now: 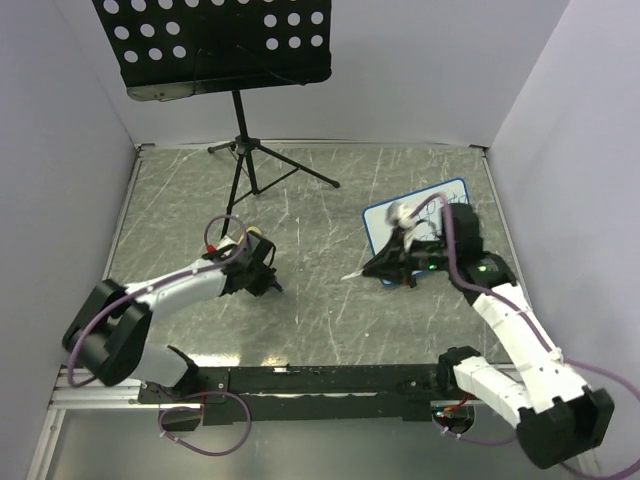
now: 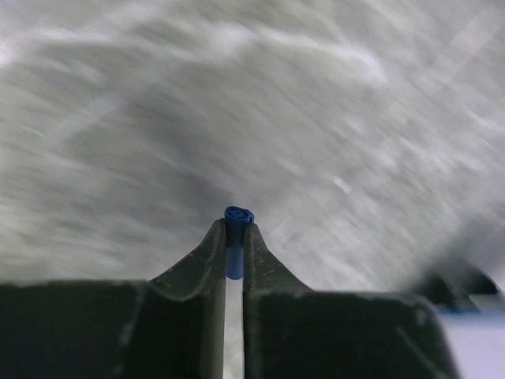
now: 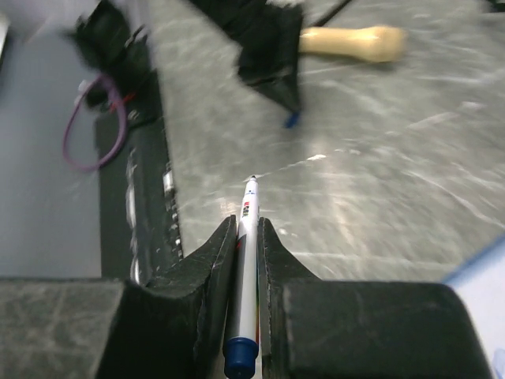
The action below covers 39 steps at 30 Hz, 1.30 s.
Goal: Write a sentence on the whiteboard
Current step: Pick up the pen cap from the center of the board, then insert the whiteboard marker without the cap into the pen cap.
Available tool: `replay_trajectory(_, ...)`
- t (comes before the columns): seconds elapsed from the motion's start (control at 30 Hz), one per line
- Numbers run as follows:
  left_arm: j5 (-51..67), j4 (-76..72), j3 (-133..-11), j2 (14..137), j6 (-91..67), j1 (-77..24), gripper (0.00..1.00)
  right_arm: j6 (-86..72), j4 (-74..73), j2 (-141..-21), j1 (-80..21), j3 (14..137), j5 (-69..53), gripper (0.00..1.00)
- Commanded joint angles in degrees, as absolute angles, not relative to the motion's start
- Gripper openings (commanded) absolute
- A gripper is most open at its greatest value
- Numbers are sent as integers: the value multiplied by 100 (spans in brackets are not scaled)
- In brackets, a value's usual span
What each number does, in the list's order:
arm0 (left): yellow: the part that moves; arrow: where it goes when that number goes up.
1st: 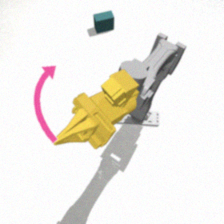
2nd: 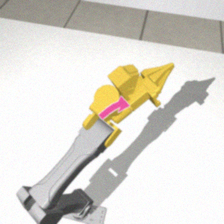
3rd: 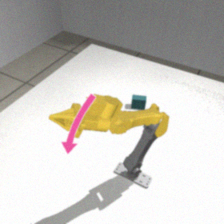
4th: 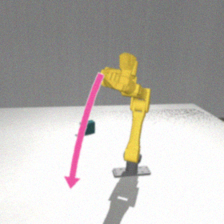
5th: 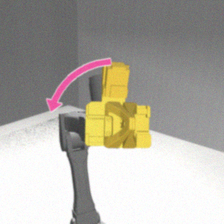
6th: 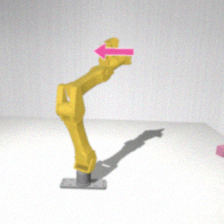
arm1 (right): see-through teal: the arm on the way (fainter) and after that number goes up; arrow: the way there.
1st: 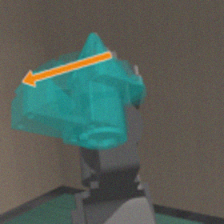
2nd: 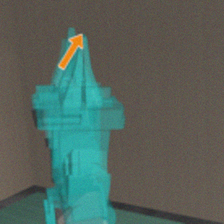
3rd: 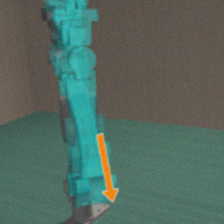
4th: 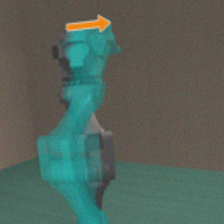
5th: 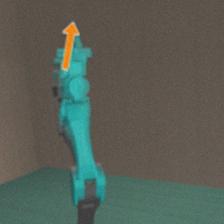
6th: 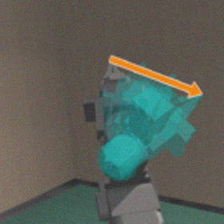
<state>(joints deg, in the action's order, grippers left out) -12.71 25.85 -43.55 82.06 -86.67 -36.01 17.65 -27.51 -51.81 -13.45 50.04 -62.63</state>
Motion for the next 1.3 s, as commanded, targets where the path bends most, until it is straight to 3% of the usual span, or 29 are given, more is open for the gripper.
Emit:
replay_trajectory(0.0,-291,1117,-4026,7559,-8604,-3604,7,2750,-2154,-5378,-2825,4861,-5512,0)
replay_trajectory(0.17,351,143,-3665,7181,-9208,-3604,4,3331,-1934,-5800,-3962,4921,-4335,0)
replay_trajectory(0.43,1089,-1159,-3155,7189,-10423,-3604,5,3305,-1521,-5959,-4430,4992,-2796,0)
replay_trajectory(1.27,1230,-2030,-2496,6856,-11593,-3604,5,3270,-1274,-6056,-4614,5001,-2312,0)
